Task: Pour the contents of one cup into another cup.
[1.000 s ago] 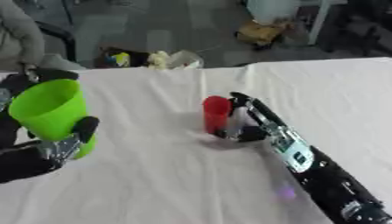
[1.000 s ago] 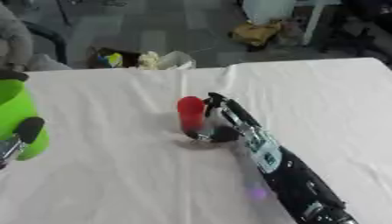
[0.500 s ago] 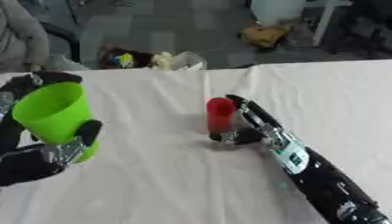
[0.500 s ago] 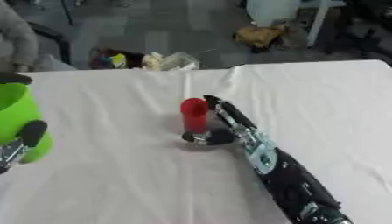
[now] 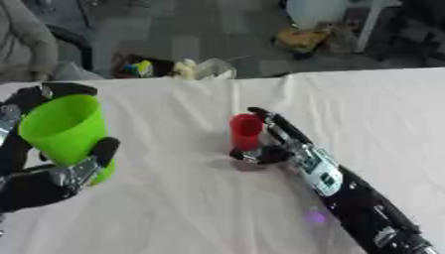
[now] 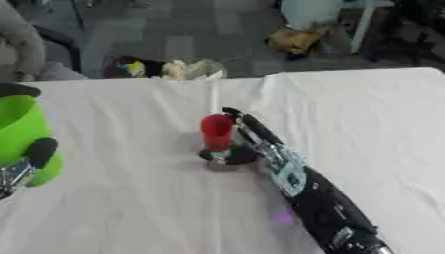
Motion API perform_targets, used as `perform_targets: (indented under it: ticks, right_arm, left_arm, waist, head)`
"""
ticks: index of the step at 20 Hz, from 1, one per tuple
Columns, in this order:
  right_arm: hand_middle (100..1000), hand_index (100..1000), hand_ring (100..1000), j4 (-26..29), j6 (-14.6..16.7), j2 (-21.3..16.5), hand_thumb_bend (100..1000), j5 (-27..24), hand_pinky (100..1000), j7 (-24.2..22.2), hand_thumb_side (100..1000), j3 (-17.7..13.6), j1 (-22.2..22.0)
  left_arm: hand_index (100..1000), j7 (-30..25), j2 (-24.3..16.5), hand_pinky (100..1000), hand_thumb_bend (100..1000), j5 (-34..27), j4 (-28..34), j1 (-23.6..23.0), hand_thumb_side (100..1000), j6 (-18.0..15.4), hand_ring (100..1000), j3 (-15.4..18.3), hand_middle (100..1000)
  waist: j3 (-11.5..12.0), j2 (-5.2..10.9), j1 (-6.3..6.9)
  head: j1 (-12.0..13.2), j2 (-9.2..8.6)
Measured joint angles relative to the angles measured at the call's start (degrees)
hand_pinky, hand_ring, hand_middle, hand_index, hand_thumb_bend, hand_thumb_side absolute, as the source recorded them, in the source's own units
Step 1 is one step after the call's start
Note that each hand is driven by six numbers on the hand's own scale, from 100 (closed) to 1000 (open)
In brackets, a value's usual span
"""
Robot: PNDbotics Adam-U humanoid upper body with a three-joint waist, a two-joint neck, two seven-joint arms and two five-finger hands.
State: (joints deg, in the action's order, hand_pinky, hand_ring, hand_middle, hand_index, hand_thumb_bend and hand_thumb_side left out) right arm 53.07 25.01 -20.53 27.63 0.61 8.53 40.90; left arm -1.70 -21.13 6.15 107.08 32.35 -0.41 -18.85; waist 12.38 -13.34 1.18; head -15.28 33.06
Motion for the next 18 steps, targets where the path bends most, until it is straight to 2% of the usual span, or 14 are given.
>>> perform_targets:
  ticks: [3,8,9,10,12,18]
  right_arm:
    - [297,594,917,-0.1,-0.4,0.2,473,0.2,799,0.6,530,0.0,0.2]
    - [170,461,817,-0.1,-1.3,0.6,133,0.5,742,1.9,335,0.0,0.5]
    - [164,455,811,-0.1,-1.5,0.7,103,0.5,733,2.1,312,0.0,0.5]
    - [154,445,803,-0.1,-1.6,0.7,100,0.5,716,2.2,260,0.0,0.5]
    - [148,439,799,-0.1,-1.9,0.8,100,0.5,704,2.2,219,0.1,0.5]
    - [152,438,795,0.3,-2.2,1.1,100,0.0,689,2.2,202,0.2,0.5]
  left_arm:
    - [746,-0.1,0.0,274,119,0.0,0.0,0.0,227,0.0,100,0.0,273]
    - [746,-0.1,0.0,274,109,0.0,0.0,0.0,230,0.0,100,-0.1,272]
    - [746,-0.1,0.0,274,107,0.0,0.0,0.0,231,0.0,100,-0.2,272]
    - [746,-0.1,0.0,274,100,0.0,0.0,0.0,234,0.0,100,-0.2,272]
    - [746,-0.1,0.0,274,100,0.0,0.0,0.0,234,0.0,100,-0.3,272]
    - [745,-0.1,0.0,274,100,0.0,0.0,0.0,232,0.0,100,-0.3,274]
  waist:
    - [0.0,0.0,0.05]
    - [0.0,-0.01,0.05]
    - [0.0,-0.01,0.05]
    - [0.0,-0.01,0.05]
    - [-0.2,-0.01,0.06]
    - [-0.9,-0.01,0.08]
  head:
    - [0.0,-0.1]
    - [-0.1,-0.19]
    - [-0.1,-0.19]
    - [-0.1,-0.19]
    - [-0.1,-0.2]
    - [-0.2,-0.2]
